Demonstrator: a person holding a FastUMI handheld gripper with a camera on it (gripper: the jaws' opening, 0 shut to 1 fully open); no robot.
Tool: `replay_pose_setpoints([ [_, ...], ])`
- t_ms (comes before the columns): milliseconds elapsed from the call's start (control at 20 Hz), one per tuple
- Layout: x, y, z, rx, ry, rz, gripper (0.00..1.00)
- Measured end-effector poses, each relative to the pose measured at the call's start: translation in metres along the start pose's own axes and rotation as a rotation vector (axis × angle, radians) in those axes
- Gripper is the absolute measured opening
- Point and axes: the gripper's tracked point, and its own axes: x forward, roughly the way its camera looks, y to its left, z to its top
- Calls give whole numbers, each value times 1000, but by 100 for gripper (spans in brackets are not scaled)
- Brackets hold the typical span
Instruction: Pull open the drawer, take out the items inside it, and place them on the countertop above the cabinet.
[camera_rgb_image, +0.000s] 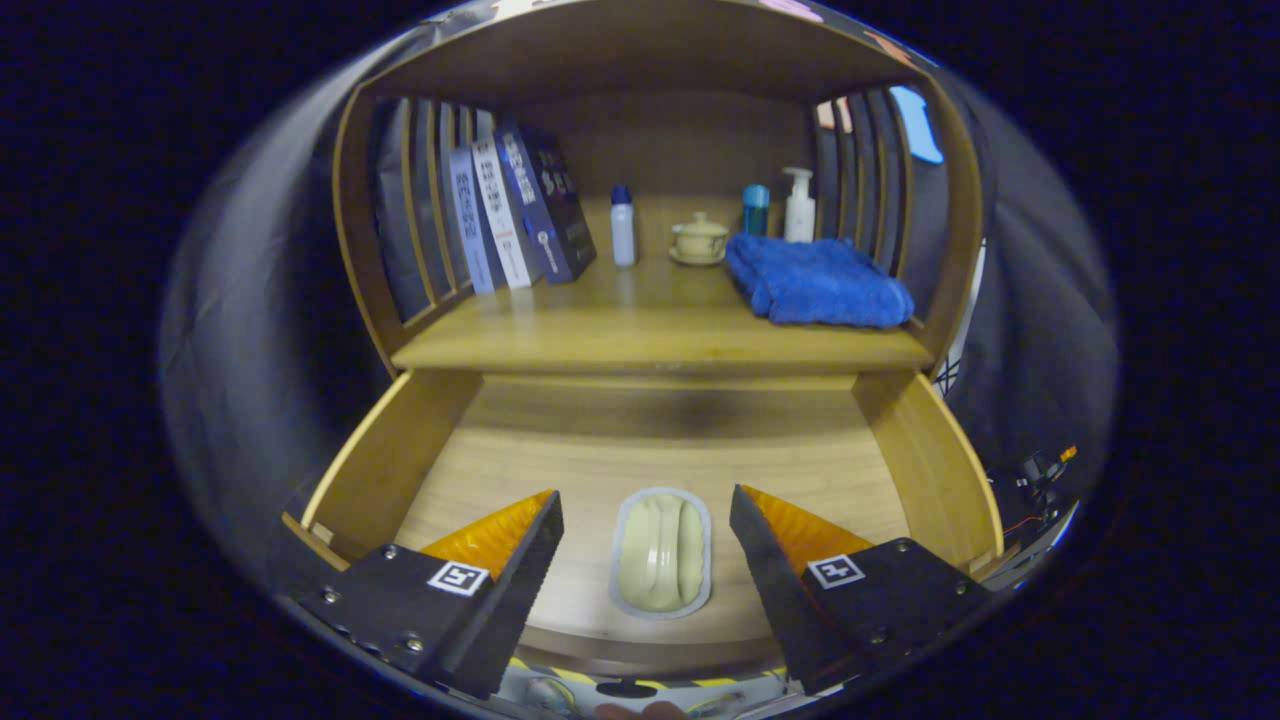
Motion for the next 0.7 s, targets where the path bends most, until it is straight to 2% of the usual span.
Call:
replay_pose_setpoints([
  [100,21,2,-8,13,72,-2,100],
  [200,29,6,-17,94,141,16,100],
  [400,46,-9,-31,154,245,-36,74],
  [500,53,3,-44,204,276,40,38],
  [550,40,6,-32,191,271,81,20],
  [700,37,10,-18,144,172,118,15],
])
